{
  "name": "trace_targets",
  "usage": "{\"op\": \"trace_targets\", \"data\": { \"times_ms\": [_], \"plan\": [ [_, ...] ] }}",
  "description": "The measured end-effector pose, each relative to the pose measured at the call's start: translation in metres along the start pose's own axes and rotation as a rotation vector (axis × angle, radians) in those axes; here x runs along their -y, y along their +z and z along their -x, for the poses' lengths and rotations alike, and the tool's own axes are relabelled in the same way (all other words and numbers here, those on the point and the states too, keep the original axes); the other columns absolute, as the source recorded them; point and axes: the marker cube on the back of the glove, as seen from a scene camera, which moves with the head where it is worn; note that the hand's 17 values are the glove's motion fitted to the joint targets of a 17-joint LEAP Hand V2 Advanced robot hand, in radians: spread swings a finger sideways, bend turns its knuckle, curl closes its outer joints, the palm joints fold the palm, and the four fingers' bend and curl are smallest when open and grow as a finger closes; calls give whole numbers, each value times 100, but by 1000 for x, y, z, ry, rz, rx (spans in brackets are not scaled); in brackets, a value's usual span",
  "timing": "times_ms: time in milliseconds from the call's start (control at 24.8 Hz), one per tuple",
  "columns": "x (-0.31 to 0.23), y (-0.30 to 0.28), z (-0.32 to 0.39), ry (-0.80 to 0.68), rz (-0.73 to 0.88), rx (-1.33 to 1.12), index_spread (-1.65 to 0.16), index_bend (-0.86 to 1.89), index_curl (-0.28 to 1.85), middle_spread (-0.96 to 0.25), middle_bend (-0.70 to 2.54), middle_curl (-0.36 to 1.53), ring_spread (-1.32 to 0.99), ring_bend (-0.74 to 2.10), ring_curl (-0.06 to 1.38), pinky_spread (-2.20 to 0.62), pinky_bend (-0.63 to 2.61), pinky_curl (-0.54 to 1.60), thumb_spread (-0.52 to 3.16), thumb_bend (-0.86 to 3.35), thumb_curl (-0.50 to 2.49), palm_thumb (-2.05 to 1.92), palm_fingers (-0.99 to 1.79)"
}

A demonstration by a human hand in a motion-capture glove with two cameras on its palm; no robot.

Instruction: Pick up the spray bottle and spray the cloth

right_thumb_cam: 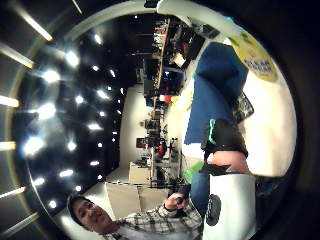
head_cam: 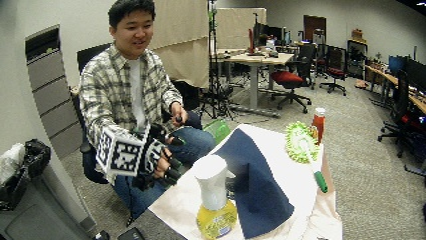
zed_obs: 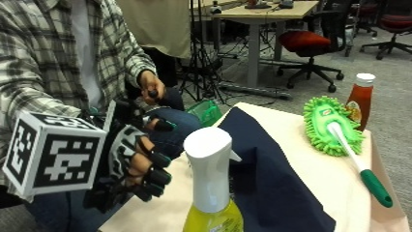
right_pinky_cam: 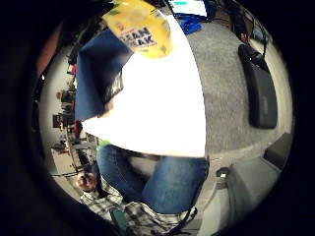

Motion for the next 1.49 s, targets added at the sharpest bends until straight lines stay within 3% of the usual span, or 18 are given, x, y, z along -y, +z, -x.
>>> {"op": "trace_targets", "data": {
  "times_ms": [483,805,1087,1490],
  "plan": [
    [101,19,-9,-22,-231,288,-25,13,26,-2,25,32,1,41,30,15,33,32,106,16,50,87,30],
    [124,12,-4,-43,-278,365,-29,21,30,-9,42,38,-7,42,30,11,17,28,96,16,56,101,64],
    [136,11,-4,-42,-337,350,-29,16,32,-14,48,43,-14,50,35,7,22,30,70,14,61,113,92],
    [140,7,-4,-57,-350,309,-30,17,38,-19,48,47,-21,51,41,-3,22,34,43,7,66,120,108]
  ]
}}
